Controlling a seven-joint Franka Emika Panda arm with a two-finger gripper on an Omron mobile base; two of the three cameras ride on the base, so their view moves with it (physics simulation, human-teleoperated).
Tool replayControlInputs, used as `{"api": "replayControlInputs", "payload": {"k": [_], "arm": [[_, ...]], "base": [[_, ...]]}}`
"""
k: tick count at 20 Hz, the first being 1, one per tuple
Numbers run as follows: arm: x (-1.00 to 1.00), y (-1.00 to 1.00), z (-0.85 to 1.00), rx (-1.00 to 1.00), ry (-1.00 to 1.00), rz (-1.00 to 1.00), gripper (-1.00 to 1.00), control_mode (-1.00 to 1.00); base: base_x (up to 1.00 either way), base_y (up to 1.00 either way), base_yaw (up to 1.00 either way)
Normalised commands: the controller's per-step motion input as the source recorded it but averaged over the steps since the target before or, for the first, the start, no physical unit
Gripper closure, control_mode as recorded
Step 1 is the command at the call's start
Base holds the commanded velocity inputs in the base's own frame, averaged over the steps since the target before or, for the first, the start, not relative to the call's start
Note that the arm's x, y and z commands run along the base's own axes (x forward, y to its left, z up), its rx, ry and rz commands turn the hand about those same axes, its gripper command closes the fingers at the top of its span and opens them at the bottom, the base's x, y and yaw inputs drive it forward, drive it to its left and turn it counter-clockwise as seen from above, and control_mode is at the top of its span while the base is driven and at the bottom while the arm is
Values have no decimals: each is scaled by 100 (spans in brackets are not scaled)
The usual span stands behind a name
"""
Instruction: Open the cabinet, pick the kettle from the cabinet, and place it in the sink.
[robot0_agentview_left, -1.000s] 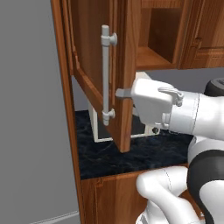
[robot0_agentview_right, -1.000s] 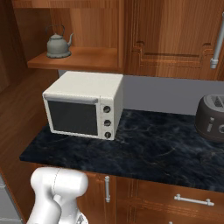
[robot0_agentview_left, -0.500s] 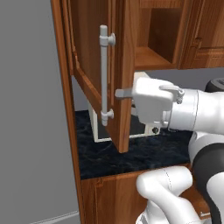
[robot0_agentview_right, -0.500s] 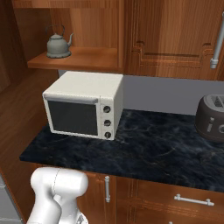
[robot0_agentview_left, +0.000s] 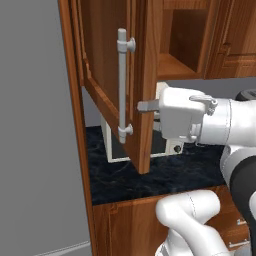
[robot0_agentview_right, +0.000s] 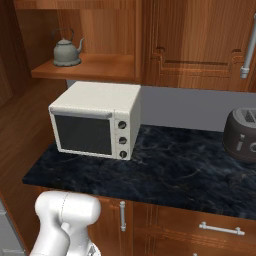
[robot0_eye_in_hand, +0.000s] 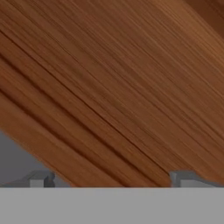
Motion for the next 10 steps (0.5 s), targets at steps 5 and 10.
{"api": "replayControlInputs", "payload": {"k": [5, 10], "arm": [[-35, -37, 8, 16, 0, 0, -100, -100], [-43, -40, 11, 14, -1, 0, -100, -100]], "base": [[0, 0, 0], [0, 0, 0]]}}
